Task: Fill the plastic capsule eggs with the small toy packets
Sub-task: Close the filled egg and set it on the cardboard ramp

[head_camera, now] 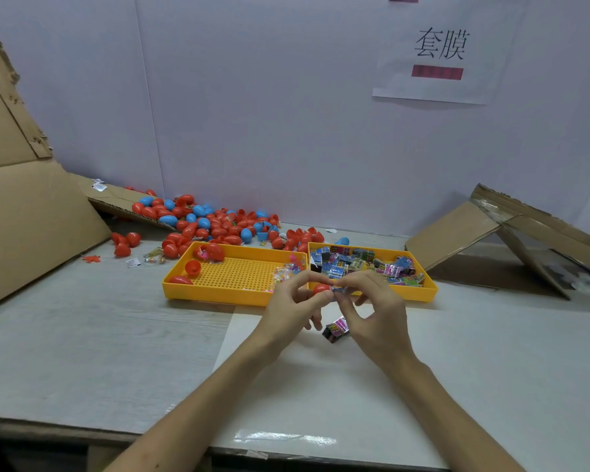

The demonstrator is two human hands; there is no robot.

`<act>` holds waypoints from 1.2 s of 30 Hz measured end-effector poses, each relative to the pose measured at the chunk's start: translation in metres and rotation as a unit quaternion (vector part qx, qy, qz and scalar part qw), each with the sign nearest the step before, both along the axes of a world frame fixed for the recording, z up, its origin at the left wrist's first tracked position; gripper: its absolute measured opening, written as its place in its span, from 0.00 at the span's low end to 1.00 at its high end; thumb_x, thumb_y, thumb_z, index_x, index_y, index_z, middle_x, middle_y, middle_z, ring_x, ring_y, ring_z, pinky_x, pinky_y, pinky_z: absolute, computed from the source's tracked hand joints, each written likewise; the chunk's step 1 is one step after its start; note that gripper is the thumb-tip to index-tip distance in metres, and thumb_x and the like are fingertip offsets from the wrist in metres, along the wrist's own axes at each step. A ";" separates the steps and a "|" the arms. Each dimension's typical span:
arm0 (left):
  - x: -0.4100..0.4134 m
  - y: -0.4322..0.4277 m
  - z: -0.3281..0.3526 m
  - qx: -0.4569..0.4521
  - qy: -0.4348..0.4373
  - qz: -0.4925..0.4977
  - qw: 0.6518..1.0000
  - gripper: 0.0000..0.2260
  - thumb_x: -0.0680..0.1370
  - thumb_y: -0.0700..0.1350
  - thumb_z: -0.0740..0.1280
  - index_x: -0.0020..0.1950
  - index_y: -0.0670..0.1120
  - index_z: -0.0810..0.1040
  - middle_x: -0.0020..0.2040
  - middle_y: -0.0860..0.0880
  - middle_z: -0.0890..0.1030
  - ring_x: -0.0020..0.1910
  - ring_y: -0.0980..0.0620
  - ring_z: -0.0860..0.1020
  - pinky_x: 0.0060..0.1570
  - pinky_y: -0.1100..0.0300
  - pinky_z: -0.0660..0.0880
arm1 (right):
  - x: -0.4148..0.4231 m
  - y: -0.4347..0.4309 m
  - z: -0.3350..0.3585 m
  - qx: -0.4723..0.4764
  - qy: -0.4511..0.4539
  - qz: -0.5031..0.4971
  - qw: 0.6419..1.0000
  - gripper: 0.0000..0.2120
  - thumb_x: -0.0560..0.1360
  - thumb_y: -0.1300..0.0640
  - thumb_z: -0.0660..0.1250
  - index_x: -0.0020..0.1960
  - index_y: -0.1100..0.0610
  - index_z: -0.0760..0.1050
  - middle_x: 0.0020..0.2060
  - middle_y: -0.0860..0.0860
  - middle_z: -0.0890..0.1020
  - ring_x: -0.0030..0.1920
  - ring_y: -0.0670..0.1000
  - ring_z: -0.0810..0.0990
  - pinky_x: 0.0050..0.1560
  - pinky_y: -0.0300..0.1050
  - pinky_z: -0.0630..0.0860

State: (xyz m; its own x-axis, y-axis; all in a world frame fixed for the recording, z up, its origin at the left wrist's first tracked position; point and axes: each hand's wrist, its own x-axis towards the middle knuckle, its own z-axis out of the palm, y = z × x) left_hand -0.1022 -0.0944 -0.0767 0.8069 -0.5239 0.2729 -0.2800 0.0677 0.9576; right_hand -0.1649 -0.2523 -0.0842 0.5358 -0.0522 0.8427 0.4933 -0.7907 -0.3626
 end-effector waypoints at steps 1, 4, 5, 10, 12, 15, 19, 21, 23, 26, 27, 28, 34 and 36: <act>0.000 0.000 0.000 0.000 0.005 -0.003 1.000 0.05 0.80 0.45 0.70 0.55 0.52 0.81 0.30 0.49 0.81 0.30 0.52 0.80 0.31 0.61 0.76 | 0.000 0.000 0.000 0.004 -0.002 -0.006 1.000 0.11 0.73 0.65 0.75 0.53 0.56 0.80 0.48 0.47 0.79 0.50 0.41 0.78 0.43 0.30 0.74; -0.001 0.000 0.002 -0.001 0.015 -0.014 1.000 0.04 0.81 0.46 0.68 0.55 0.50 0.79 0.33 0.47 0.83 0.31 0.49 0.82 0.33 0.58 0.77 | 0.000 0.000 0.000 0.015 -0.012 -0.028 0.999 0.11 0.73 0.63 0.76 0.51 0.58 0.78 0.47 0.49 0.77 0.46 0.44 0.77 0.42 0.30 0.72; -0.001 0.000 0.002 -0.001 0.018 -0.019 1.000 0.03 0.82 0.46 0.67 0.55 0.50 0.78 0.34 0.47 0.84 0.32 0.49 0.83 0.34 0.57 0.78 | 0.001 0.000 0.000 0.024 -0.014 -0.036 0.999 0.11 0.72 0.63 0.77 0.49 0.58 0.76 0.45 0.49 0.76 0.43 0.45 0.77 0.40 0.32 0.72; -0.004 0.000 0.003 -0.017 0.052 -0.054 0.997 0.02 0.84 0.46 0.64 0.54 0.49 0.73 0.42 0.44 0.87 0.34 0.48 0.83 0.33 0.60 0.78 | 0.000 0.004 -0.002 0.023 -0.031 -0.065 0.997 0.10 0.74 0.60 0.76 0.41 0.58 0.75 0.36 0.48 0.75 0.38 0.42 0.73 0.39 0.29 0.68; -0.004 0.000 0.004 -0.029 0.075 -0.063 0.995 0.03 0.84 0.46 0.64 0.53 0.48 0.72 0.42 0.45 0.86 0.34 0.47 0.83 0.33 0.59 0.77 | -0.001 0.007 -0.003 0.015 -0.037 -0.063 0.997 0.07 0.76 0.59 0.73 0.42 0.59 0.77 0.37 0.49 0.77 0.41 0.37 0.73 0.42 0.27 0.69; -0.003 0.001 0.005 -0.052 0.117 -0.067 0.990 0.03 0.84 0.46 0.63 0.53 0.48 0.72 0.44 0.42 0.85 0.36 0.46 0.82 0.35 0.57 0.77 | -0.001 0.010 -0.004 0.003 -0.040 -0.052 0.998 0.06 0.76 0.58 0.73 0.46 0.61 0.80 0.42 0.51 0.79 0.45 0.39 0.75 0.45 0.30 0.74; -0.004 0.002 0.007 -0.068 0.149 -0.109 0.981 0.04 0.85 0.48 0.60 0.54 0.49 0.71 0.52 0.40 0.86 0.42 0.49 0.83 0.38 0.58 0.78 | -0.003 0.014 -0.004 -0.013 -0.034 -0.069 0.997 0.11 0.72 0.59 0.78 0.51 0.61 0.80 0.47 0.52 0.81 0.49 0.46 0.78 0.53 0.31 0.74; -0.006 0.003 0.007 -0.074 0.164 -0.128 0.975 0.04 0.85 0.49 0.60 0.54 0.49 0.70 0.52 0.41 0.86 0.42 0.51 0.84 0.40 0.59 0.78 | -0.004 0.015 -0.003 -0.018 -0.036 -0.071 0.997 0.14 0.70 0.60 0.79 0.51 0.62 0.80 0.48 0.54 0.80 0.51 0.42 0.76 0.56 0.26 0.71; -0.006 0.003 0.006 -0.075 0.172 -0.137 0.973 0.05 0.85 0.49 0.60 0.55 0.48 0.69 0.52 0.42 0.86 0.43 0.51 0.84 0.41 0.59 0.78 | -0.004 0.016 -0.002 -0.025 -0.045 -0.070 0.996 0.14 0.68 0.62 0.80 0.50 0.63 0.80 0.48 0.55 0.80 0.52 0.38 0.73 0.56 0.23 0.69; -0.006 0.002 0.006 -0.074 0.173 -0.132 0.973 0.06 0.84 0.49 0.61 0.56 0.48 0.69 0.47 0.47 0.87 0.42 0.52 0.83 0.41 0.60 0.78 | -0.005 0.017 -0.001 -0.036 -0.059 -0.075 0.995 0.14 0.67 0.65 0.81 0.49 0.65 0.80 0.47 0.57 0.80 0.51 0.40 0.74 0.57 0.21 0.68; -0.006 0.002 0.005 -0.075 0.171 -0.131 0.974 0.06 0.84 0.49 0.62 0.56 0.48 0.70 0.45 0.48 0.87 0.41 0.53 0.83 0.40 0.61 0.78 | -0.005 0.017 -0.001 -0.037 -0.062 -0.076 0.994 0.14 0.67 0.65 0.81 0.48 0.65 0.79 0.47 0.58 0.80 0.51 0.41 0.75 0.57 0.21 0.68; -0.006 0.002 0.005 -0.077 0.168 -0.127 0.975 0.05 0.84 0.49 0.63 0.56 0.48 0.70 0.44 0.49 0.86 0.41 0.53 0.83 0.39 0.61 0.78 | -0.005 0.017 -0.001 -0.037 -0.064 -0.076 0.994 0.14 0.67 0.65 0.80 0.48 0.65 0.79 0.47 0.57 0.80 0.51 0.42 0.75 0.57 0.21 0.68; -0.003 0.000 0.004 -0.081 0.132 -0.049 0.987 0.08 0.80 0.46 0.69 0.58 0.50 0.74 0.41 0.48 0.84 0.37 0.51 0.81 0.36 0.60 0.77 | -0.007 0.017 0.001 0.051 -0.031 -0.018 0.998 0.16 0.74 0.58 0.74 0.58 0.57 0.74 0.47 0.47 0.80 0.46 0.42 0.81 0.48 0.31 0.78; -0.003 -0.001 0.004 -0.073 0.108 -0.031 0.991 0.09 0.80 0.46 0.70 0.58 0.50 0.74 0.42 0.50 0.85 0.36 0.51 0.82 0.36 0.60 0.77 | -0.006 0.016 0.001 0.067 -0.022 -0.033 0.997 0.16 0.76 0.58 0.71 0.61 0.53 0.73 0.46 0.44 0.80 0.45 0.42 0.82 0.45 0.35 0.80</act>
